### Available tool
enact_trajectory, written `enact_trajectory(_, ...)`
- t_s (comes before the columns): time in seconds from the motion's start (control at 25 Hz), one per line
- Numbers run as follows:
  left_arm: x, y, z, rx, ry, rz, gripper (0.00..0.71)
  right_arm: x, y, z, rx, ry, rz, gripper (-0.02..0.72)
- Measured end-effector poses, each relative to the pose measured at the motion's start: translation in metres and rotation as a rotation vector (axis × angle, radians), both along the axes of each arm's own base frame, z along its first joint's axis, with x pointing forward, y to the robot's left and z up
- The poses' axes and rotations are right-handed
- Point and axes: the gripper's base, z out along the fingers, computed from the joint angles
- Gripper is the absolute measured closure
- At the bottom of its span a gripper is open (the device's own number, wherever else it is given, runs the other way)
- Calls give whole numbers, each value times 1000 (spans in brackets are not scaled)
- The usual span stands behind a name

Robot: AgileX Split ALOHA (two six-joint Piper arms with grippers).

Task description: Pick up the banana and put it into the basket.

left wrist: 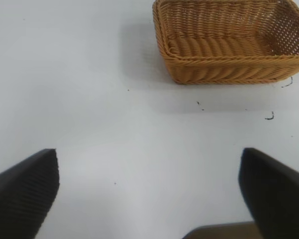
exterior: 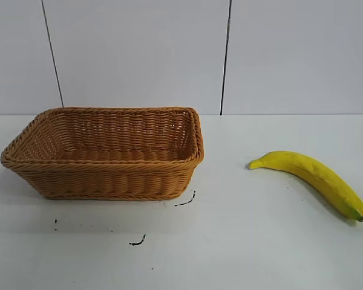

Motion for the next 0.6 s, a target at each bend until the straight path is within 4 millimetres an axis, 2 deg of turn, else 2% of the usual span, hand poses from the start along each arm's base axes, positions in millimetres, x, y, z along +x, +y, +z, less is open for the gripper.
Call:
enact_trajectory(0.48, 0, 0, 0, 0, 0, 0, 15, 0, 0, 0, 0, 0, 0, 71)
enact_trajectory(0.6, 0, 0, 0, 0, 0, 0, 15, 6, 0, 6, 1, 27, 0, 71)
